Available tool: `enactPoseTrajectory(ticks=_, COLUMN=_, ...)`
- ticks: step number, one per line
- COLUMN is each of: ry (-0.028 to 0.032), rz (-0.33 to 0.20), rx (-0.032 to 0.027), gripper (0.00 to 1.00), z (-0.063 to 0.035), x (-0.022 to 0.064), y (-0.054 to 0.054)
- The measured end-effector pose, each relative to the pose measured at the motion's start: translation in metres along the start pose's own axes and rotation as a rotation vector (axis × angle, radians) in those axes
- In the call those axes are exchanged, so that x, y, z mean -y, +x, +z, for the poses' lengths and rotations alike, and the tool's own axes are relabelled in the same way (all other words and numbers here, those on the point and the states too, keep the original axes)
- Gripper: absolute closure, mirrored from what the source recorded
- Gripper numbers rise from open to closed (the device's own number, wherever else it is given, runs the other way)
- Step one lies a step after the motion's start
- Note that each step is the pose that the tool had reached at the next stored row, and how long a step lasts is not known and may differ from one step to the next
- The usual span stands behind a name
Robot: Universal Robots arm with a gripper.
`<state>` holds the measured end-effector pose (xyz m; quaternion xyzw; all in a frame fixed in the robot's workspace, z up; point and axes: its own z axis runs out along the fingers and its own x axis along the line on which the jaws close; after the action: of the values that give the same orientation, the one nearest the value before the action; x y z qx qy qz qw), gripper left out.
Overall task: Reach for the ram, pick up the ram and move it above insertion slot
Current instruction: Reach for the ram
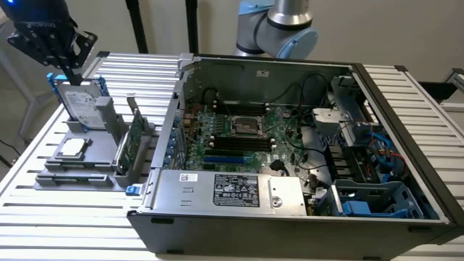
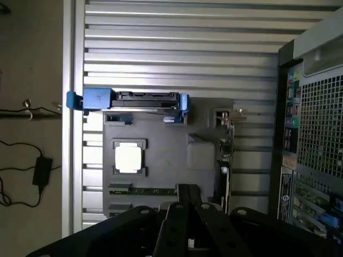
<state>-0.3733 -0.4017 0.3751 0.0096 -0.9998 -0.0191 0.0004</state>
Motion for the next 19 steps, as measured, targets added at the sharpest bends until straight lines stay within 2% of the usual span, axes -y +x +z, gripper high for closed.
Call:
enactPoseTrajectory(ticks=9, ry=0.0, rz=0.0, rx=-0.0017, gripper=0.89, z=0.0064, x=0.0262, y=0.018)
enactPoseTrajectory(ticks=14, ry=-0.0001, rz=0.0, rx=-0.005, gripper=0.89, z=0.0072, x=0.0393, y=0.021)
enactPoseTrajectory(ticks=19, ry=0.0001, rz=0.0, rx=-0.0057, gripper=0.89, z=0.007, x=0.0539, y=0.024)
